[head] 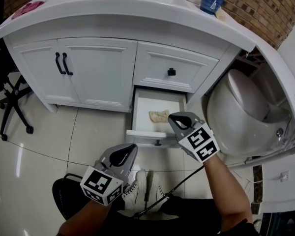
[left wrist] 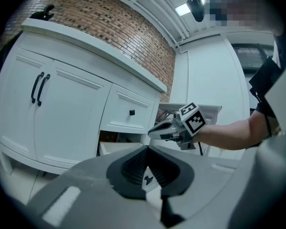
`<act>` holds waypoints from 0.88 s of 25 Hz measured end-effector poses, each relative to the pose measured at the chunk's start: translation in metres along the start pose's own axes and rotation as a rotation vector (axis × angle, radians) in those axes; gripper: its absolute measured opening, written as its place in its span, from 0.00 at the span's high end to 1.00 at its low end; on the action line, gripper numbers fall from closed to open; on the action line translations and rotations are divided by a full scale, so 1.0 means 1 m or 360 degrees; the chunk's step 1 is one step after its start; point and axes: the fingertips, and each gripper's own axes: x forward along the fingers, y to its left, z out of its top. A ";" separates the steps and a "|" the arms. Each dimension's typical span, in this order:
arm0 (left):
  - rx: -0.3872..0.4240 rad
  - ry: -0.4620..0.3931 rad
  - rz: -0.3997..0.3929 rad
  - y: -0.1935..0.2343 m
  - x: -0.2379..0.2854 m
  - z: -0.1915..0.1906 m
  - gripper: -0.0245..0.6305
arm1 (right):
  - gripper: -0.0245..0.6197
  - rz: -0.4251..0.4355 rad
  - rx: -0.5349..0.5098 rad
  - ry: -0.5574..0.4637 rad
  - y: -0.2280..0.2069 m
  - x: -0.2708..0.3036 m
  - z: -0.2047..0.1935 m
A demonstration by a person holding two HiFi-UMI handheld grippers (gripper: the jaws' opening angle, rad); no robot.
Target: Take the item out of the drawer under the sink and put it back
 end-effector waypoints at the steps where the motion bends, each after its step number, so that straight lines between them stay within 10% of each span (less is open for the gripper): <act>1: 0.0003 -0.0002 0.0002 0.000 0.000 0.000 0.95 | 0.95 -0.0008 0.0075 -0.0056 0.003 -0.009 0.002; 9: 0.0023 -0.0010 0.0018 -0.002 0.002 0.005 0.95 | 0.95 -0.0056 0.0793 -0.0500 0.014 -0.073 -0.001; 22: 0.0037 -0.0031 0.0003 -0.008 0.004 0.005 0.95 | 0.95 -0.0151 0.0868 -0.0490 0.045 -0.088 -0.040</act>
